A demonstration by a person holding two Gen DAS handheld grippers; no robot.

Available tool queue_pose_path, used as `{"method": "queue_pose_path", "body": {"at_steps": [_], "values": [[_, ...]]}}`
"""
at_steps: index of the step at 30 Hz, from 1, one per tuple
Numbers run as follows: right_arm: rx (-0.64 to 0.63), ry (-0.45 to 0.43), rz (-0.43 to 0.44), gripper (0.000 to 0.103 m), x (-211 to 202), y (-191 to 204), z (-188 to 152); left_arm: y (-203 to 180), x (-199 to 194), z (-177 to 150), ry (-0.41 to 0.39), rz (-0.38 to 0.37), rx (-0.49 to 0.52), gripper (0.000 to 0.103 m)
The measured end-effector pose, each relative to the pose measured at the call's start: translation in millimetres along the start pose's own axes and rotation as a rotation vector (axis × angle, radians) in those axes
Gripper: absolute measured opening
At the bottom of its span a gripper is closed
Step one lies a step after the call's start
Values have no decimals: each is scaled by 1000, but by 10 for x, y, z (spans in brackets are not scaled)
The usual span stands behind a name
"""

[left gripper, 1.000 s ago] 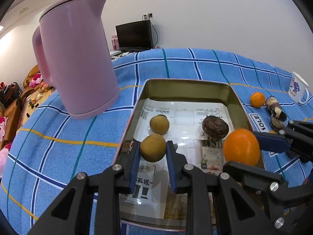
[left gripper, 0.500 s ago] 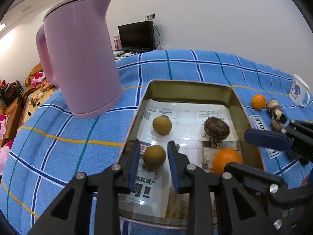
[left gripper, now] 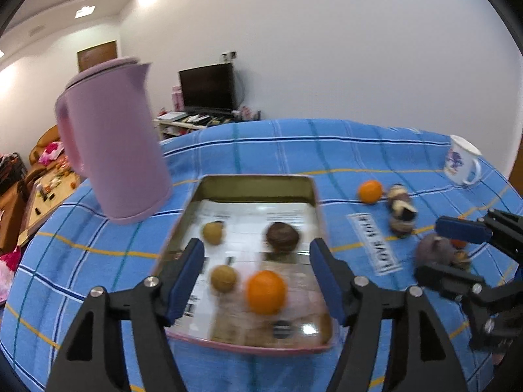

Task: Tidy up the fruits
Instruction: 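Open the right tool to drop the orange while the left tool releases its yellow fruit, then grasp the dark brown round fruit with the right tool while the left tool grasps the purple turnip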

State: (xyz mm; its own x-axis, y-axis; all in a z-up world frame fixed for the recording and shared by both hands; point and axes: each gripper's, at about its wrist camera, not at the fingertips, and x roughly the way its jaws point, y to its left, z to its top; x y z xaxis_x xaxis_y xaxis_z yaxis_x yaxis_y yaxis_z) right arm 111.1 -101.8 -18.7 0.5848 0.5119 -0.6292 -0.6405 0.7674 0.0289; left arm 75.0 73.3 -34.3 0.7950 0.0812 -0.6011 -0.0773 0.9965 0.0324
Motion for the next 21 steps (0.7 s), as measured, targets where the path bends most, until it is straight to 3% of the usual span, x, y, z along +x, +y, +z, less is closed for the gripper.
{"method": "queue_pose_path", "body": {"at_steps": [8,14,21], "values": [[135,21,-155,60,-426,-709,-520,-692,54,-48,37,-117,83,69],[178,56,-148,60,-385,-934,-647,-1040,181,-77,74,-154,107,70],[161,128,-135,60,-166,-922,-680,-1063,267,-80,97,-156,100,70]]}}
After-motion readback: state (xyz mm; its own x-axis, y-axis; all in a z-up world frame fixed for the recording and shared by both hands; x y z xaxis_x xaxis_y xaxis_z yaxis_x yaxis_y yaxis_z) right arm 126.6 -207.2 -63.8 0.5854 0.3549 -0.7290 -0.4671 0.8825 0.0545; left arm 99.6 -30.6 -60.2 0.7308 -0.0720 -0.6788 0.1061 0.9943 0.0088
